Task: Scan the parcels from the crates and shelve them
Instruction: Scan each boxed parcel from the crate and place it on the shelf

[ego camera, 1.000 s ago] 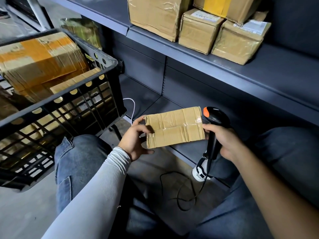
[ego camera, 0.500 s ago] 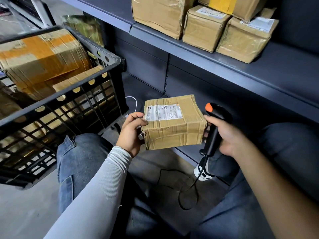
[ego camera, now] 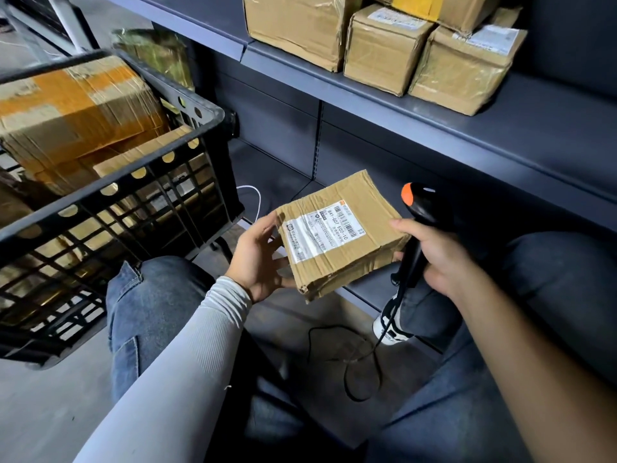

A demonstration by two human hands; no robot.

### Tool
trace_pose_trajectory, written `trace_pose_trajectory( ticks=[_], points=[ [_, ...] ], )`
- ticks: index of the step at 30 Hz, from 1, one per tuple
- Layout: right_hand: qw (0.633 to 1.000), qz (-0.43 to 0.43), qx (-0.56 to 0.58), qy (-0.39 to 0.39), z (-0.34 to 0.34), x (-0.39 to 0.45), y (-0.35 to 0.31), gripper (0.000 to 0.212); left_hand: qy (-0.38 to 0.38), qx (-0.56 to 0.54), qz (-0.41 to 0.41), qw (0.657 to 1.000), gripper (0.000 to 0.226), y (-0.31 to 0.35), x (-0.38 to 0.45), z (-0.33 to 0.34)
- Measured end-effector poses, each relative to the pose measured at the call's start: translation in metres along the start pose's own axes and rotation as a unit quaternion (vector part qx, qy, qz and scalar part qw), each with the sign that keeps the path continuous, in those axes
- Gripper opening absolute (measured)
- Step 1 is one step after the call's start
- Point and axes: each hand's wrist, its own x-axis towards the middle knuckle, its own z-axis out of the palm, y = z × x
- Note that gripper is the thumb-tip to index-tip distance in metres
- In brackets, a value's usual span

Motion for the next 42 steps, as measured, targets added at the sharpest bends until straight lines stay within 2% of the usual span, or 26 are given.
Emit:
trace_pose_trajectory(
  ticks=[4,12,18,21,25,28,33,36,39,40,42],
  points=[
    [0.999,-0.034,-0.023,0.004,-0.005,0.003,0.000,0.028,-0.006,0.056,-0.043,0.997,0.037,0.000,0.003,-0.007],
    [0.999,-0.040,-0.009,0.031,-0.008,0.008,0.000,0.033,-0.040,0.104,-0.090,0.990,0.069,-0.008,0.011,-0.010],
    [0.998,-0.060,0.002,0.035,-0.003,0.010,0.002,0.028,-0.075,0.162,-0.128,0.976,0.057,-0.018,0.007,-0.004],
    [0.997,-0.077,-0.014,0.025,0.002,0.009,0.002,0.024,-0.080,0.170,-0.125,0.974,0.060,-0.020,0.006,-0.002],
    [0.997,-0.074,-0.032,0.018,0.006,0.010,0.003,0.030,-0.063,0.164,-0.121,0.977,0.069,-0.019,0.006,-0.003],
    [0.996,-0.071,-0.044,0.015,0.007,0.013,0.007,0.021,-0.064,0.187,-0.129,0.972,0.077,-0.017,0.005,-0.003],
    [0.995,-0.071,-0.065,0.017,0.009,0.014,0.009,0.021,-0.071,0.210,-0.162,0.961,0.067,-0.016,0.000,-0.001],
    [0.995,-0.068,-0.075,0.024,0.010,0.012,0.007,0.022,-0.070,0.210,-0.157,0.962,0.067,-0.016,-0.002,0.001],
    [0.991,-0.087,-0.098,0.039,0.011,0.008,0.004,0.049,-0.066,0.207,-0.135,0.967,0.073,-0.014,-0.002,-0.001],
    [0.989,-0.094,-0.107,0.044,0.011,0.007,0.002,0.045,-0.052,0.197,-0.115,0.972,0.080,-0.012,-0.001,-0.003],
    [0.989,-0.092,-0.104,0.045,0.012,0.006,-0.002,0.023,-0.003,0.163,-0.067,0.984,0.091,-0.008,0.002,-0.006]
  ],
)
